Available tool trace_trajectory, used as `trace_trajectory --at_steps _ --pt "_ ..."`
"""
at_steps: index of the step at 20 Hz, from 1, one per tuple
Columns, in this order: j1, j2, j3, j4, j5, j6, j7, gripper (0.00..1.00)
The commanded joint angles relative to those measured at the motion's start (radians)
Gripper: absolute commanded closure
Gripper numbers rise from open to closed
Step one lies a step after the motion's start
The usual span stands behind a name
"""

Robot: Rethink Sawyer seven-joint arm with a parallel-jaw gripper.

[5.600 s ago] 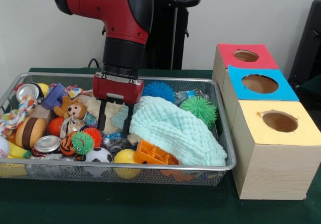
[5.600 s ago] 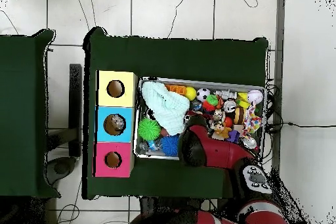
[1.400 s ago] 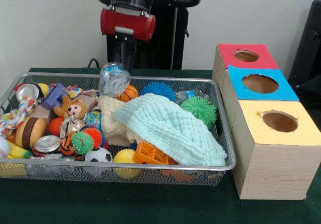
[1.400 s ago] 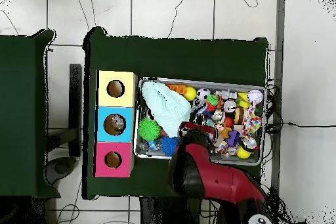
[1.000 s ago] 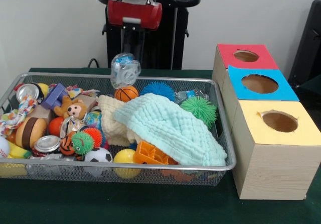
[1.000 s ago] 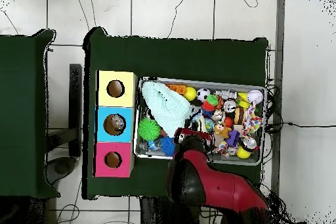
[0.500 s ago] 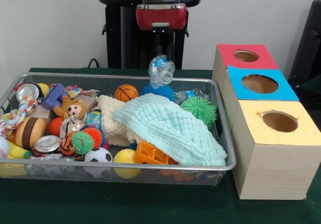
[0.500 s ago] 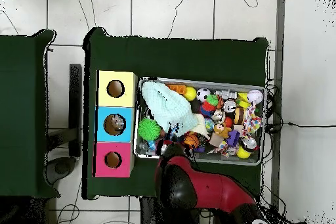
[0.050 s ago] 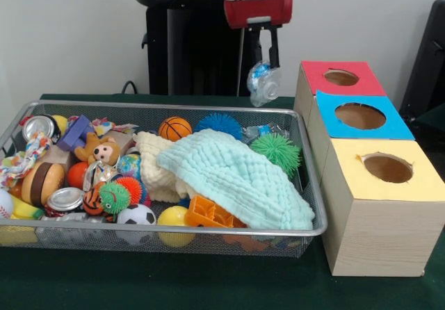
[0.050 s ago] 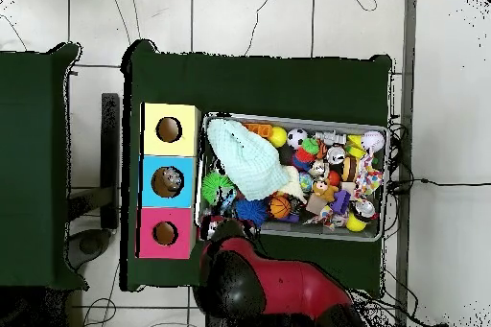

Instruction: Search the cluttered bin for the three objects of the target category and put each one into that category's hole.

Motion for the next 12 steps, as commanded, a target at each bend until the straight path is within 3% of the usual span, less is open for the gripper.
trace_trajectory --at_steps 1,8,12 --pt "0.000 -0.115 0.136 0.094 0.127 0.132 0.245 1.00" --pt "0.002 -0.176 0.195 0.150 0.208 0.136 0.257 1.00" --pt "0.034 -0.168 0.188 0.142 0.230 0.149 0.225 1.00"
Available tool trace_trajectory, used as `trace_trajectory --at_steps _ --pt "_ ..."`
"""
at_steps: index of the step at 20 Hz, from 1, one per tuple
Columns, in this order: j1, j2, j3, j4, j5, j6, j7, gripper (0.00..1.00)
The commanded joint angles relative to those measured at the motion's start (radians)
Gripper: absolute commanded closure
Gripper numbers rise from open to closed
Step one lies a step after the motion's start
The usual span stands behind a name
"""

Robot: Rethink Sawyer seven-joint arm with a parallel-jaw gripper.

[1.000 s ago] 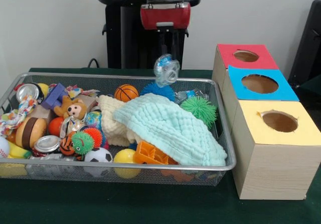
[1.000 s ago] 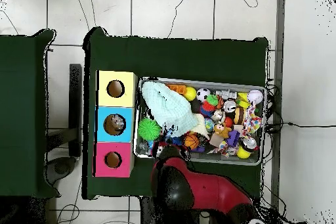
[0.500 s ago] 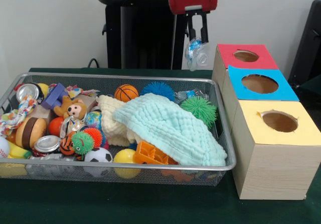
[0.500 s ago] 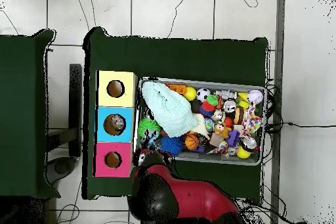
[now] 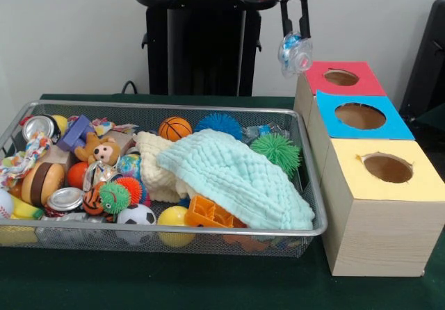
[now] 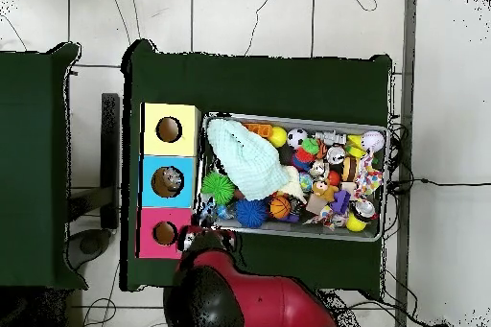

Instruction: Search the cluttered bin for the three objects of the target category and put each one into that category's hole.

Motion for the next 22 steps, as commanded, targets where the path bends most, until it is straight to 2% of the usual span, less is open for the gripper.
trace_trajectory --at_steps 1,6,10,16,18,22 --pt "0.041 -0.022 0.073 0.034 0.093 0.128 0.215 1.00" --pt "0.122 0.053 -0.003 -0.017 0.077 0.117 0.178 1.00" --pt "0.158 0.092 -0.033 -0.047 0.067 0.111 0.162 1.00" --pt "0.187 0.136 -0.061 -0.052 0.058 0.057 0.165 1.00" --pt "0.204 0.150 -0.085 -0.068 0.054 0.051 0.159 1.00" --pt "0.248 0.179 -0.147 -0.094 0.044 -0.023 0.160 1.00"
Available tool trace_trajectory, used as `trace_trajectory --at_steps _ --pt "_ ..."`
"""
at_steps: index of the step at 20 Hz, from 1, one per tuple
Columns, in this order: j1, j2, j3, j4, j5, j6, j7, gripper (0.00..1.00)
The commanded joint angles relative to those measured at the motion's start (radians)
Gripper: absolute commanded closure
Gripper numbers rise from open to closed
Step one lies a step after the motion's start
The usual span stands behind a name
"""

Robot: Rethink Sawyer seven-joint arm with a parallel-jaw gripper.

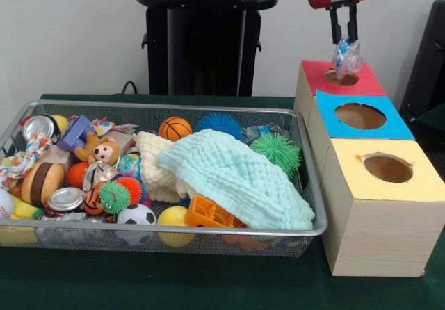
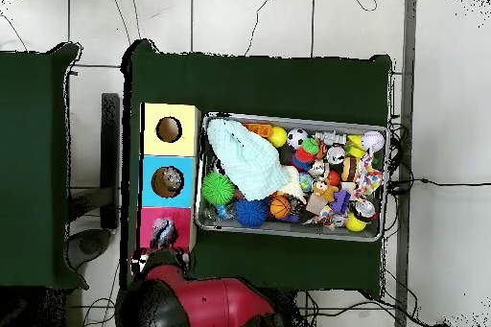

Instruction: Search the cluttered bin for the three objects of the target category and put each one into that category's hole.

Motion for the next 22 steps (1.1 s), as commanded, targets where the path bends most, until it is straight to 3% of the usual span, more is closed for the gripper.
trace_trajectory --at_steps 1,12,22 --pt "0.023 0.081 -0.101 -0.090 0.017 -0.042 0.168 1.00" --pt "0.023 0.002 -0.105 -0.065 0.020 -0.047 0.190 1.00" --pt "0.127 -0.037 -0.214 -0.108 0.010 -0.024 0.149 1.00"
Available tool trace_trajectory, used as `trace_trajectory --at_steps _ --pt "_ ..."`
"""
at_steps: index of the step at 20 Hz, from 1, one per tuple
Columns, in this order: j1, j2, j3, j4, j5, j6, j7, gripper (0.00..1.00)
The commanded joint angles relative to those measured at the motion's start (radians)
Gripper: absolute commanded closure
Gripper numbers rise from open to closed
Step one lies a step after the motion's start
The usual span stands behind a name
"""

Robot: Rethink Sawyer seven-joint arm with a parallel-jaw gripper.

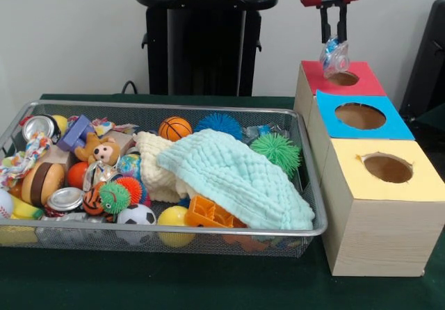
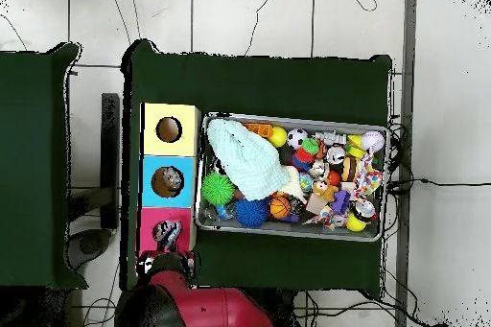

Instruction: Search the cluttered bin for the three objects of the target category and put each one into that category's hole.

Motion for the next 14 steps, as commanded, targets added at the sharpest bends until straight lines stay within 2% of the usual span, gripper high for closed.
trace_trajectory --at_steps 1,5,10,14 --pt "0.042 0.000 -0.085 -0.111 0.007 -0.020 0.143 1.00" --pt "0.061 0.035 -0.099 -0.161 0.007 0.000 0.125 1.00" --pt "0.094 0.098 -0.133 -0.209 0.004 -0.023 0.118 1.00" --pt "0.084 0.133 -0.126 -0.222 0.000 -0.021 0.121 1.00"
